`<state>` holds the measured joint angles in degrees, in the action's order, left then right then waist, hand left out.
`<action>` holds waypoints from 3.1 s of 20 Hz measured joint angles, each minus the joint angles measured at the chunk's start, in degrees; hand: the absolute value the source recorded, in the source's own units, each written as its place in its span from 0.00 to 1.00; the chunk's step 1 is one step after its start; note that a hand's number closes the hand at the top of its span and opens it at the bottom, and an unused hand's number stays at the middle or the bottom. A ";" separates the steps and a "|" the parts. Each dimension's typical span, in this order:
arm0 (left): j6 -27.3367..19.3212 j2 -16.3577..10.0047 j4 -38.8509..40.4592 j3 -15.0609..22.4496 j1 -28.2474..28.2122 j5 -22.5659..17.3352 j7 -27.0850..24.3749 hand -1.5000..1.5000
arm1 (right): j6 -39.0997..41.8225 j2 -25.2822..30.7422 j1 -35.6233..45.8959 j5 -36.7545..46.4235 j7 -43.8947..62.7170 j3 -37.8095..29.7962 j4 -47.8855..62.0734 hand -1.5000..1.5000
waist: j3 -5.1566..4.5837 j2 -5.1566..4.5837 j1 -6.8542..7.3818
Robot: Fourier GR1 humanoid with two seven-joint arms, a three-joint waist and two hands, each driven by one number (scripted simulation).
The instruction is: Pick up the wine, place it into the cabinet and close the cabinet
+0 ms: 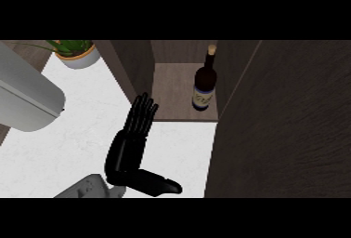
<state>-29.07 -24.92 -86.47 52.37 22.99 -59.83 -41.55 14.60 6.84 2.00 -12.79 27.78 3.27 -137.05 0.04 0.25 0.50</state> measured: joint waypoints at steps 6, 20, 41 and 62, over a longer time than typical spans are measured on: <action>5.21 -9.61 -9.99 -2.16 -8.12 1.20 -0.22 1.00 | 4.95 1.66 -1.77 -0.76 -0.45 3.61 -0.18 1.00 | -0.02 -0.01 0.02; 17.41 -27.54 -20.82 -13.65 -26.23 -3.09 -3.78 0.00 | 1.32 -4.89 -0.18 -0.38 8.34 27.12 -0.64 1.00 | -0.12 0.21 0.50; 39.92 -40.75 -13.07 -31.48 -44.34 -12.15 -10.59 0.00 | -34.13 2.17 23.36 12.64 10.33 46.24 3.26 1.00 | -0.36 0.32 2.74; 50.67 -42.21 -5.85 -42.54 -51.26 -12.41 -6.78 0.00 | -32.00 -6.64 58.81 -3.44 -2.84 23.96 50.01 1.00 | -0.09 -0.58 2.85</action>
<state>21.60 -67.13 -92.31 9.83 -28.28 -72.24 -48.32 -17.40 0.20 60.80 -16.23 24.94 27.24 -87.04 -0.05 -0.33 3.35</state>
